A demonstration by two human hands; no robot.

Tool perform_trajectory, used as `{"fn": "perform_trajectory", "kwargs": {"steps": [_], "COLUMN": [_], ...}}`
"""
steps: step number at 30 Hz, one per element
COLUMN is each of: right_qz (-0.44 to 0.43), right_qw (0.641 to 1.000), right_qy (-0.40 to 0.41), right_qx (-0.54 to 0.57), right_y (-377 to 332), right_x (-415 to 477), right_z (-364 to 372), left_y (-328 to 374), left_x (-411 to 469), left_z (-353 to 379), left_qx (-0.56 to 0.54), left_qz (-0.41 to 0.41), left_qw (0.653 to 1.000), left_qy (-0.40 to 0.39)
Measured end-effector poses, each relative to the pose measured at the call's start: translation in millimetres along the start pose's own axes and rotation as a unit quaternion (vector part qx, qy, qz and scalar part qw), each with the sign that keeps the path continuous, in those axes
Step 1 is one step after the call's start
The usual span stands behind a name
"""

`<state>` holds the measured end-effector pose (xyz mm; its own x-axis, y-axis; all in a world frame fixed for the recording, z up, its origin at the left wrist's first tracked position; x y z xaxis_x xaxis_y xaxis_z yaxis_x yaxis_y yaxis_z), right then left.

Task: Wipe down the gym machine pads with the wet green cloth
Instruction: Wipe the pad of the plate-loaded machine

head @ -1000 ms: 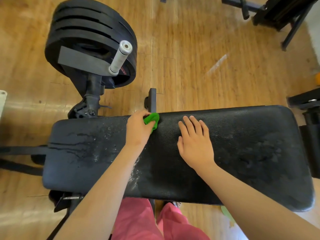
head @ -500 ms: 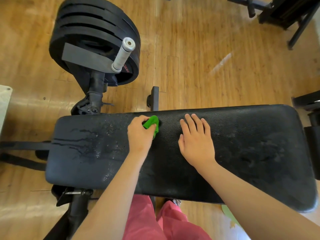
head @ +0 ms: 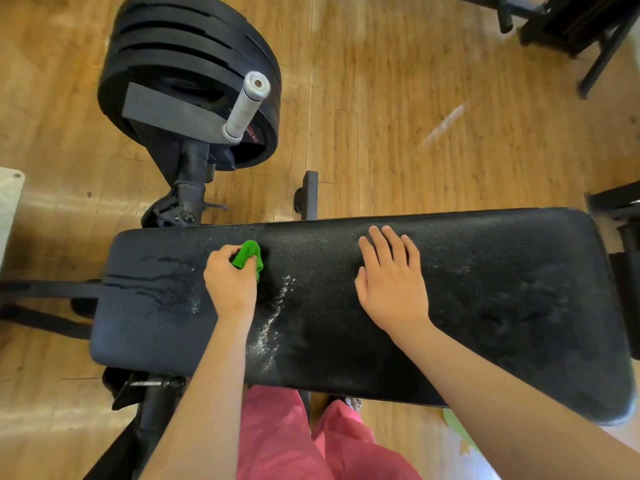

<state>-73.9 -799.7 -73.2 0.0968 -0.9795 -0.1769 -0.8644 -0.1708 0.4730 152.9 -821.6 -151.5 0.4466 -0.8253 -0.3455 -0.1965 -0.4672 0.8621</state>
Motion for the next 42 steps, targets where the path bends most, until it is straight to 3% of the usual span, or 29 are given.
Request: {"fn": "perform_trajectory", "kwargs": {"steps": [9, 18, 23, 27, 30, 36, 42], "right_qz": [0.004, 0.001, 0.004, 0.005, 0.006, 0.006, 0.008], "right_qw": [1.000, 1.000, 1.000, 1.000, 1.000, 0.999, 0.999], "right_qy": [0.019, 0.018, 0.015, 0.022, 0.025, 0.036, 0.049], "right_qx": [0.006, 0.004, 0.000, -0.001, 0.000, 0.003, 0.005], "right_y": [-1.1, -0.5, -1.0, -0.9, -1.0, -0.3, -0.4], "right_x": [-0.6, -0.4, -0.3, 0.3, -0.5, -1.0, -1.2], "right_z": [-0.7, 0.0, -0.2, 0.0, -0.2, 1.8, 3.0], "left_y": [25.8, -28.8, -19.1, -3.2, -6.8, -41.8, -45.1], "left_x": [-70.4, -18.8, -32.4, -72.1, -82.0, -51.6, -50.7], "left_z": [40.0, -25.1, -19.4, 3.1, 1.6, -37.6, -41.0], "left_qx": [-0.059, 0.058, 0.003, -0.054, -0.038, 0.029, 0.015], "left_qz": [0.116, 0.084, 0.049, 0.105, 0.140, 0.098, 0.060], "left_qw": [0.985, 0.994, 0.998, 0.987, 0.977, 0.992, 0.997], "left_qy": [-0.111, -0.040, -0.024, -0.112, -0.155, -0.076, -0.037]}}
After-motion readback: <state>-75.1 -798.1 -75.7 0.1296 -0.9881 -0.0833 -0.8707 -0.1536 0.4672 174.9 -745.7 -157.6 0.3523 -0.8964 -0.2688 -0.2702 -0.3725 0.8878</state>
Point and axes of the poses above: each hand's wrist, its own x-axis towards the middle knuckle, its own z-axis out of the palm, y = z × x, the point moved 1 cm from there along x, towards the middle knuckle, and after that the axes turned 15 degrees about -x, right-handed, at the moved point
